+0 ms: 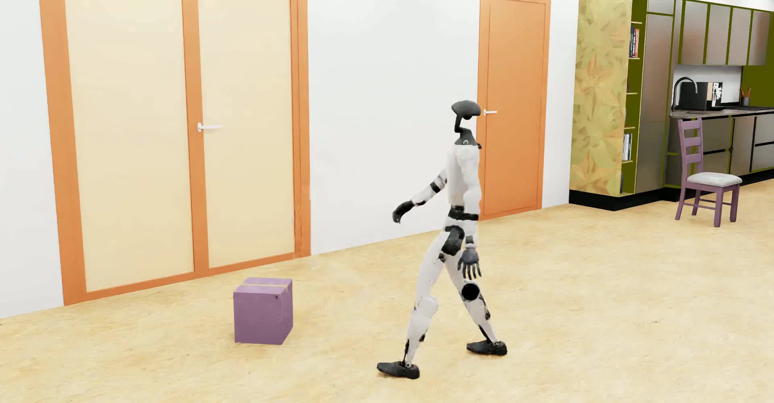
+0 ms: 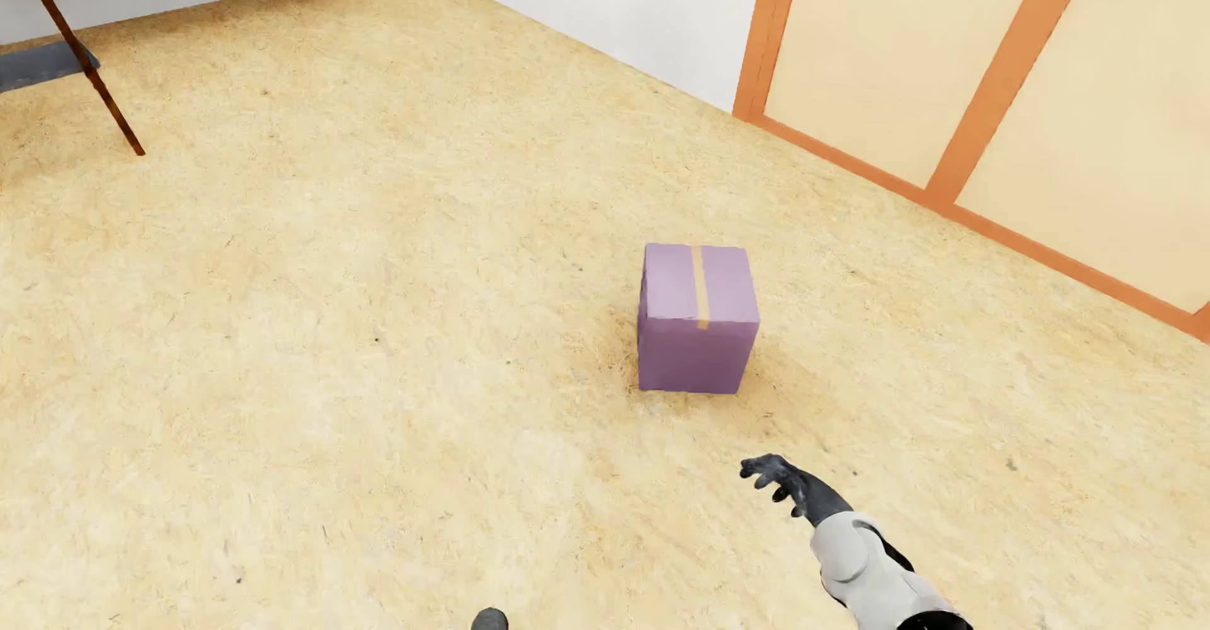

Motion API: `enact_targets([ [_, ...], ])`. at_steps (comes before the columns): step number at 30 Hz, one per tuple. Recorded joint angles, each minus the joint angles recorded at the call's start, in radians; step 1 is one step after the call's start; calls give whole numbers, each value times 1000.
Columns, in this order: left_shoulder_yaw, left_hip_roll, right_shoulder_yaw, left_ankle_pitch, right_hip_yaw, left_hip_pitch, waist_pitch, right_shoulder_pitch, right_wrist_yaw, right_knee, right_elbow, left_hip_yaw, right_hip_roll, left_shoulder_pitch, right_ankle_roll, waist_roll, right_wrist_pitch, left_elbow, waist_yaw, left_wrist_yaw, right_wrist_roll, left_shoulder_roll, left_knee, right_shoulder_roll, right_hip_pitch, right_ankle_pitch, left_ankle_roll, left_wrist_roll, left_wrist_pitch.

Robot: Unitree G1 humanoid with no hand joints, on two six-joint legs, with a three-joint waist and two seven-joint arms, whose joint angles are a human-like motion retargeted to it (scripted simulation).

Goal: Take a seat on the dark box

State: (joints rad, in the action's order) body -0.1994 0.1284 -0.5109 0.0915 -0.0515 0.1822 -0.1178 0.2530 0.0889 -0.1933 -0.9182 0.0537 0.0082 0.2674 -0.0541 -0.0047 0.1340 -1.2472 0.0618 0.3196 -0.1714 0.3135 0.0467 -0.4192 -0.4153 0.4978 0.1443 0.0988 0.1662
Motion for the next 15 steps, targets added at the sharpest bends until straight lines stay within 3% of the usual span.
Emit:
enact_targets([
  [1,6,24,-5,38,10,1,6,3,25,-20,28,66,-8,36,25,7,-7,-1,2,12,-8,7,20,0,-41,27,76,-27,-3],
  [2,29,9,-9,87,19,9,-3,-5,-11,-82,60,52,-40,47,57,7,11,-10,10,-17,-17,5,129,-3,-56,44,119,-12,-27],
  [3,41,2,26,82,39,23,9,-22,-28,-188,76,14,-71,45,64,-7,-7,-19,8,-26,-64,10,217,15,-24,65,92,9,-19],
  [4,29,-11,57,16,53,-24,-12,-42,-25,-343,56,-7,-100,22,102,-16,21,-35,2,-13,-55,13,255,36,11,17,80,51,-36],
  [5,34,-5,49,-23,63,-111,-31,-56,-13,-571,-5,-45,-137,2,158,-4,19,-35,-21,-20,-74,-2,237,56,94,-70,61,74,-51],
  [6,12,-9,51,-47,97,-154,-22,-84,-68,-784,-13,-46,-161,-30,201,2,20,-22,-50,-35,-53,-5,211,53,219,-144,36,89,-30],
  [7,-13,-11,60,-88,96,-197,-35,-94,-63,-971,-70,-69,-168,-75,142,0,-6,-1,-68,-9,-123,11,201,71,345,-172,21,131,-57],
  [8,-37,-20,92,-95,91,-246,-45,-112,-117,-1070,-112,-108,-162,-123,89,11,2,37,-94,-50,-125,35,181,79,441,-141,-32,159,-52],
  [9,-77,-31,106,-107,105,-302,-67,-135,-84,-1104,-155,-115,-158,-179,77,20,-27,56,-109,-55,-160,52,143,91,541,-135,-61,157,-82],
  [10,-103,-48,144,-134,98,-365,-85,-159,-79,-1087,-217,-143,-153,-246,124,16,-32,51,-136,-53,-159,84,91,108,613,-106,-60,185,-102],
  [11,-148,-58,170,-142,116,-415,-87,-196,-75,-990,-258,-155,-132,-291,139,12,-38,61,-157,-28,-140,112,42,121,673,-91,-81,167,-77],
  [12,-160,-73,201,-152,124,-479,-94,-217,-66,-836,-302,-168,-108,-339,121,9,-47,77,-176,-39,-134,155,-23,125,702,-88,-73,147,-112],
  [13,-194,-82,225,-179,116,-522,-86,-259,-67,-624,-325,-176,-92,-363,87,2,-61,85,-188,11,-125,196,-39,121,682,-123,-78,153,-86],
  [14,-192,-111,232,-210,28,-584,-103,-290,-55,-409,-330,-197,-30,-389,-38,-9,-46,101,-190,-42,-129,234,-49,102,616,-202,-91,123,-161],
  [15,-176,-142,273,-250,-74,-599,-102,-320,-41,-291,-333,-233,50,-413,-197,-34,-60,112,-183,-31,-149,269,-18,94,588,-287,-113,102,-156],
])
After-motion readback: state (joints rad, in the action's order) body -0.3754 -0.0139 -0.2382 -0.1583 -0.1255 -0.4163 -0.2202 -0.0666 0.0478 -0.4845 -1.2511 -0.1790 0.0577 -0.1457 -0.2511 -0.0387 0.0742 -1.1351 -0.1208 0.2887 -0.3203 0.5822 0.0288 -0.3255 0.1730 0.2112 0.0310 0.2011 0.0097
